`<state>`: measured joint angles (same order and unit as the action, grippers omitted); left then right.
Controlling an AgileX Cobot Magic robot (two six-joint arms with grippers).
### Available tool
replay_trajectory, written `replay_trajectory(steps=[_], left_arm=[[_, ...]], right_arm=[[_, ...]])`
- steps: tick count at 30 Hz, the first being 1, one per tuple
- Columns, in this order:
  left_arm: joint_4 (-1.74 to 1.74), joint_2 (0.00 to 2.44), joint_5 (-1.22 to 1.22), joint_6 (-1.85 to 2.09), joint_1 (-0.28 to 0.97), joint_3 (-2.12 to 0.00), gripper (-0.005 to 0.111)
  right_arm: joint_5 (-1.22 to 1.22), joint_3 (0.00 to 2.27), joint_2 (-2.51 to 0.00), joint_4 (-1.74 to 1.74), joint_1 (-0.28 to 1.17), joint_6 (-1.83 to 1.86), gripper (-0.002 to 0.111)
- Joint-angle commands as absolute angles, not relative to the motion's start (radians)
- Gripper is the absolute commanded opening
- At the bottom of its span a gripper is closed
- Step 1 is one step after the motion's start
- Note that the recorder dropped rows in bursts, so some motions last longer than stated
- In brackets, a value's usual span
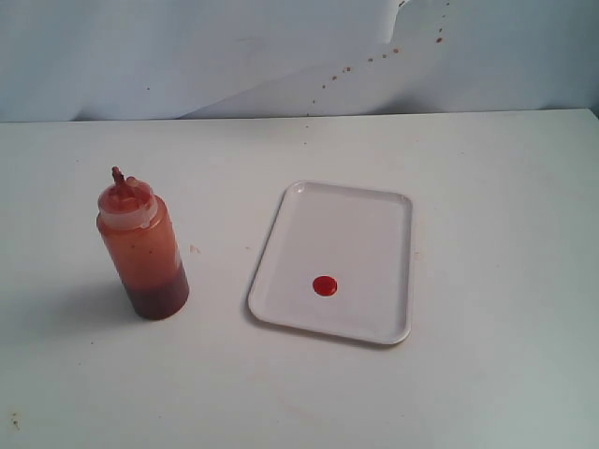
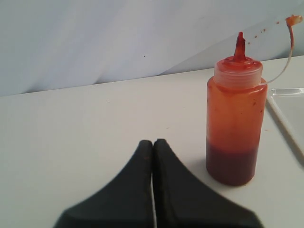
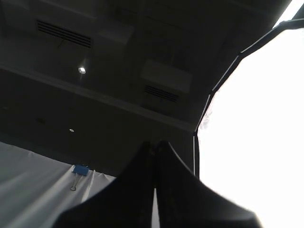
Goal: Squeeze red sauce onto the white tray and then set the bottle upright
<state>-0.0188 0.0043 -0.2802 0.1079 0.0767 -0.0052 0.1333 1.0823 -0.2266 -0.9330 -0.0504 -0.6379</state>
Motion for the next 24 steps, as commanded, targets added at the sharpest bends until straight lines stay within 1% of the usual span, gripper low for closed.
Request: replay_trajectory(steps=[1,24], left_arm=[[-0.019,0.000,-0.267,0.109,0.074,0.000,0.000],[-0.019,0.000,-0.267,0.109,0.074,0.000,0.000]], right_arm=[[0.127,1.085,-0.224,-0.931,-0.047,-0.636,0.000],[0.127,1.083,-0.226,-0.918,-0.047,-0.636,0.000]])
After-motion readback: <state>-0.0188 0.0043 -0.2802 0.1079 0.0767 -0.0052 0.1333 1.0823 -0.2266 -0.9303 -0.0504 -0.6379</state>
